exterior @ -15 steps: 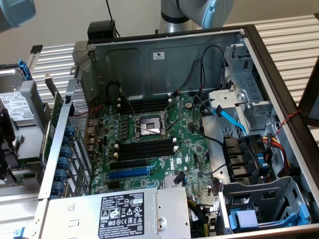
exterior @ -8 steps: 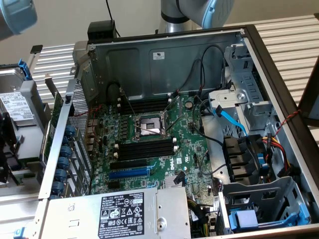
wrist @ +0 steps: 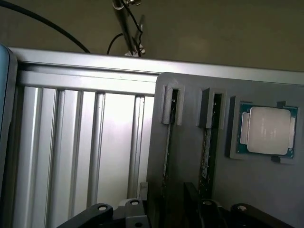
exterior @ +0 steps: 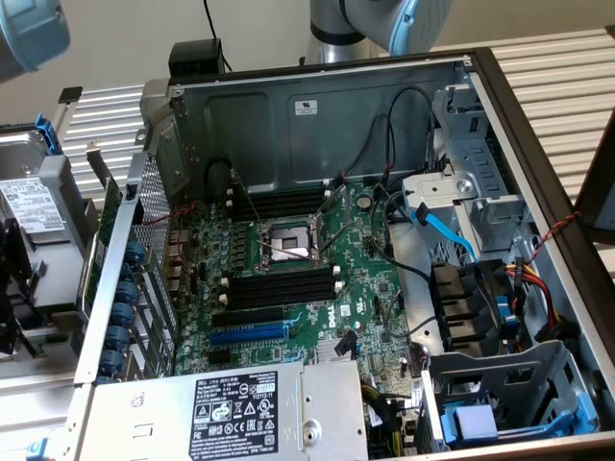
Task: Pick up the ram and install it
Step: 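Pick up the ram and move it above insertion slot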
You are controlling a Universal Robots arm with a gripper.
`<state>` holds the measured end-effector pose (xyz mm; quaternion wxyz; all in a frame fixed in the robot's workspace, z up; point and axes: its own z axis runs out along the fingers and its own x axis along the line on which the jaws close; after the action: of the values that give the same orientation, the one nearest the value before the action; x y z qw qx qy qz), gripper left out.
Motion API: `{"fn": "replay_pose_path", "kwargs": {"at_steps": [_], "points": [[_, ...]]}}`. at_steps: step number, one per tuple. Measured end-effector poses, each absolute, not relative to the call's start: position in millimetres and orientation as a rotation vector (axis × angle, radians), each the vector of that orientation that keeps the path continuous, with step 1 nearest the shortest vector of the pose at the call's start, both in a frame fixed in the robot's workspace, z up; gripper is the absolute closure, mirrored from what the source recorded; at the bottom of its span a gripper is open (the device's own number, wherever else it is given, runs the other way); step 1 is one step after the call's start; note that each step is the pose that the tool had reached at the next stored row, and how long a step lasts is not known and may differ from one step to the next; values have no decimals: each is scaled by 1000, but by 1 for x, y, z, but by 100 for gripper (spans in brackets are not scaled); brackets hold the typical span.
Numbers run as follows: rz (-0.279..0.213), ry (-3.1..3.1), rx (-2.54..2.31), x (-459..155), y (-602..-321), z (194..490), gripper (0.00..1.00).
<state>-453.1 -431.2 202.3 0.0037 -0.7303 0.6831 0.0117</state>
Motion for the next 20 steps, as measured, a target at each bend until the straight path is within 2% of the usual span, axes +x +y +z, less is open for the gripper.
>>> {"fn": "replay_pose_path", "kwargs": {"at_steps": [12, 14, 15, 17, 18, 20], "points": [[44, 2141, -2281, -454, -431, 199, 58], [44, 2141, -2281, -454, -431, 199, 66], [45, 2141, -2281, -454, -431, 199, 66], [45, 2141, -2280, -454, -431, 199, 78], [45, 2142, -2280, -454, -431, 199, 78], [45, 2143, -2279, -455, -431, 198, 87]]}}
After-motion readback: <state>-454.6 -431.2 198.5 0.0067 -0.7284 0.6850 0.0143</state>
